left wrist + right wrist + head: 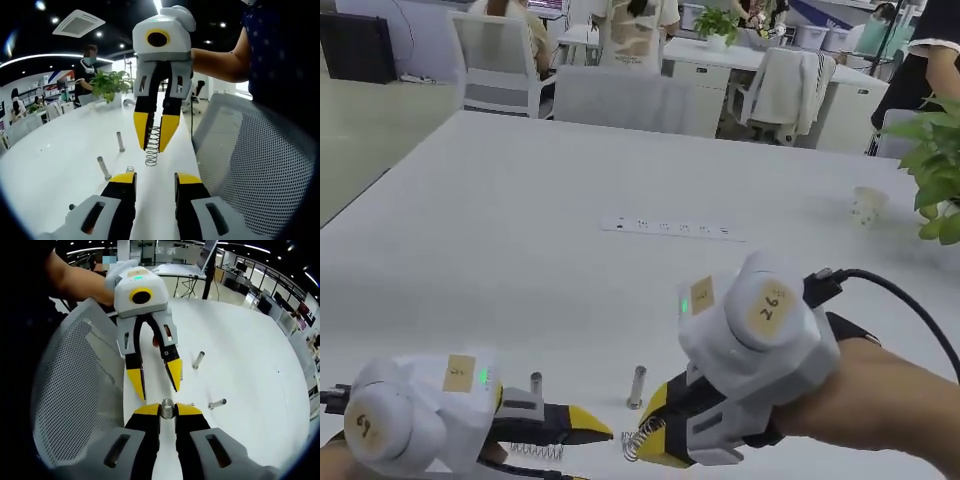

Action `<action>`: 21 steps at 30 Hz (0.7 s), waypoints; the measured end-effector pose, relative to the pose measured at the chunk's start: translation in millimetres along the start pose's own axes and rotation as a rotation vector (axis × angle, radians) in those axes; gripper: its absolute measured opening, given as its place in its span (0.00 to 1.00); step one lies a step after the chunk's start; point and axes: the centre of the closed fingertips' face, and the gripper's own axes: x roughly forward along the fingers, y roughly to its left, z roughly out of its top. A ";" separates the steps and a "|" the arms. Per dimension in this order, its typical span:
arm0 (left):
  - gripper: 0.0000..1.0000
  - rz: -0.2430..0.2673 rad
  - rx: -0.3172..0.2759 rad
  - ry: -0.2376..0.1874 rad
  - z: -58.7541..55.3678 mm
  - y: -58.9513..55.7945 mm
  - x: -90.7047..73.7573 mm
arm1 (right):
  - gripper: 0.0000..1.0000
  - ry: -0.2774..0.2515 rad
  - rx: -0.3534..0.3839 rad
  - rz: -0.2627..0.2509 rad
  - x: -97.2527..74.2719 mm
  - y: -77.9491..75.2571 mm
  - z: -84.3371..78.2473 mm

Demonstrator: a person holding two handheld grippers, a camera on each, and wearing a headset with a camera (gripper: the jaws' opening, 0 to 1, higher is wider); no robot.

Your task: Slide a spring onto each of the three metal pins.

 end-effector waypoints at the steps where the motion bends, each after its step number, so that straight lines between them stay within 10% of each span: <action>1: 0.25 0.003 -0.006 0.000 -0.5 0.7 -1.3 | 0.08 0.000 0.003 -0.002 -0.8 -1.1 -1.4; 21: 0.41 0.139 -0.073 -0.037 -9.9 16.7 -39.2 | 0.08 0.002 0.088 -0.078 -25.8 -33.6 -25.6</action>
